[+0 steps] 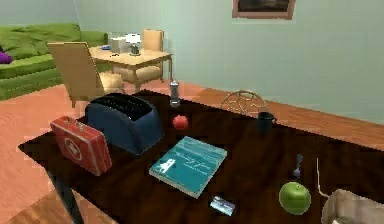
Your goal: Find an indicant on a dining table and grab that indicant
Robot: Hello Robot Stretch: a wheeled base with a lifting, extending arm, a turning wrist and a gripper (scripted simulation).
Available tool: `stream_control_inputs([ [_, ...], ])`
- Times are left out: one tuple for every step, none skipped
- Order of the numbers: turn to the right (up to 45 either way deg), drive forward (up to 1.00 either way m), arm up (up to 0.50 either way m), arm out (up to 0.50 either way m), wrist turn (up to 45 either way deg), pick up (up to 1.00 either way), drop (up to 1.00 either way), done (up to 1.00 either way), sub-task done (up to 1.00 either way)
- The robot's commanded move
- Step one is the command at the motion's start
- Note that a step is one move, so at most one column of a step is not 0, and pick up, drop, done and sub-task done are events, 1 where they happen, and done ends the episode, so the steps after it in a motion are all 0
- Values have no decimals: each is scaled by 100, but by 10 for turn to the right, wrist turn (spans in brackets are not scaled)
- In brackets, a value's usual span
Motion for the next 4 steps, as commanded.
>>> stream_control_inputs([
  [-450, 0, 0, 0, 0, 0, 0, 0, 0],
  [-270, 0, 0, 0, 0, 0, 0, 0, 0],
  [0, 0, 50, 0, 0, 0, 0, 0, 0],
  [0, 0, 36, 0, 0, 0, 0, 0, 0],
])
